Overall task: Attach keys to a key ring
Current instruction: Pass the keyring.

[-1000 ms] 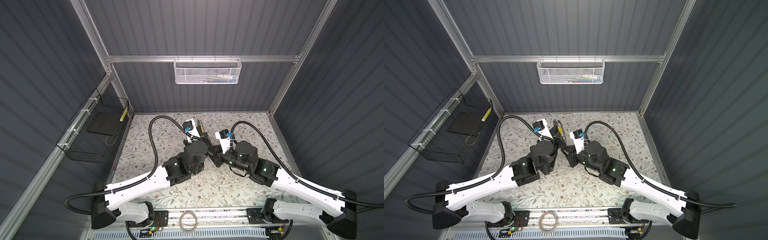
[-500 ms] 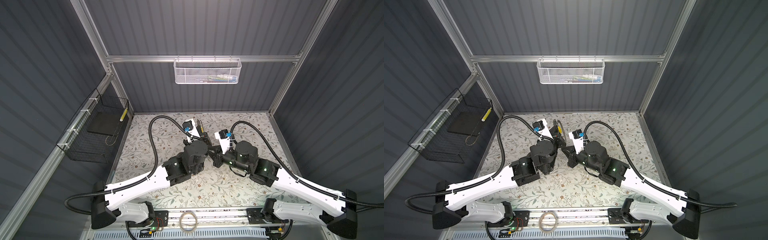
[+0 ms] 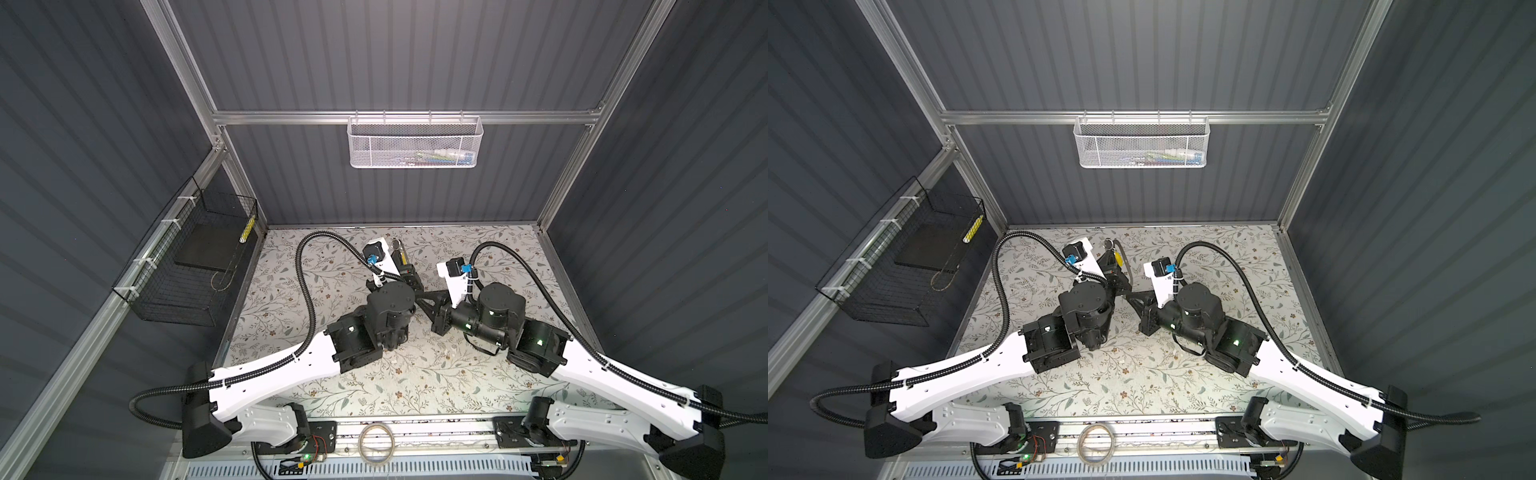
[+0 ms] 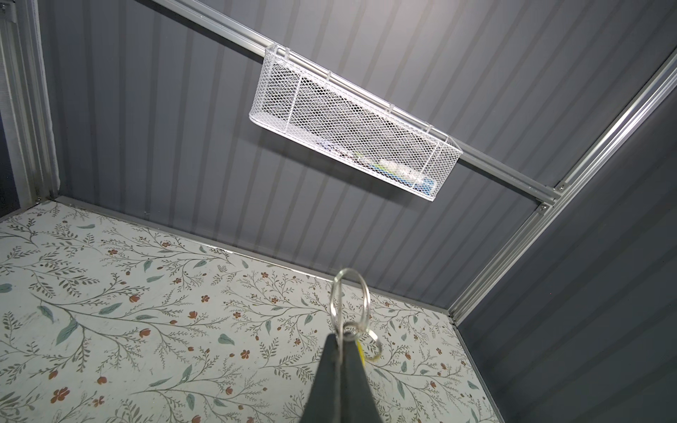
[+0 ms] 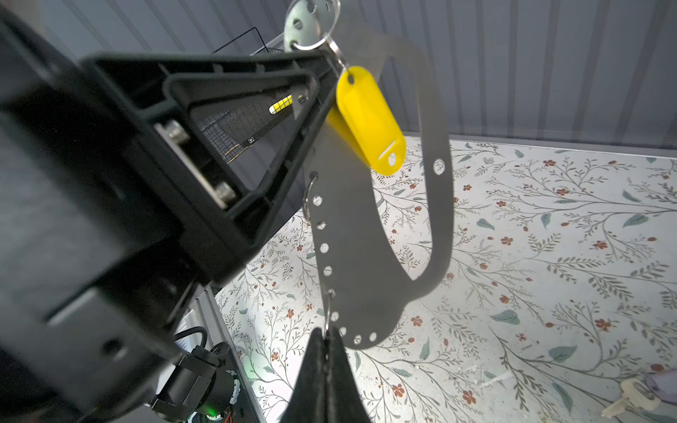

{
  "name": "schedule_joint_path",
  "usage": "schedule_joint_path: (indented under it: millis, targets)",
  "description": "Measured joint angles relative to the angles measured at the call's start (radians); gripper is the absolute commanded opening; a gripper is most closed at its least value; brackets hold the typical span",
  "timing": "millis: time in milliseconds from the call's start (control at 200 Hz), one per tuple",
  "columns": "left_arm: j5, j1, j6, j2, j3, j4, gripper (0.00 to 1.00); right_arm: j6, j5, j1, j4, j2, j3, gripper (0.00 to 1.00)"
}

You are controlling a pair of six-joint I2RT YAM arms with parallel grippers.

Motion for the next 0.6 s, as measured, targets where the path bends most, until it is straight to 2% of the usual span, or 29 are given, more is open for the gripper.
schedule_joint_path:
  millis: [265,480,600]
  targets:
    - [-0.040,0.000,-0.028,-0.002,-0.021,0.061,0.00,0.043,0.044,0.002,0.063,-0.007,-0.034,0.00]
    - [-0.092,0.000,-0.102,0.007,-0.021,0.094,0.00,0.063,0.096,0.008,0.147,-0.026,-0.075,0.00]
    - [-0.113,0.000,-0.130,0.020,-0.021,0.095,0.17,0.060,0.127,0.009,0.161,-0.030,-0.084,0.00]
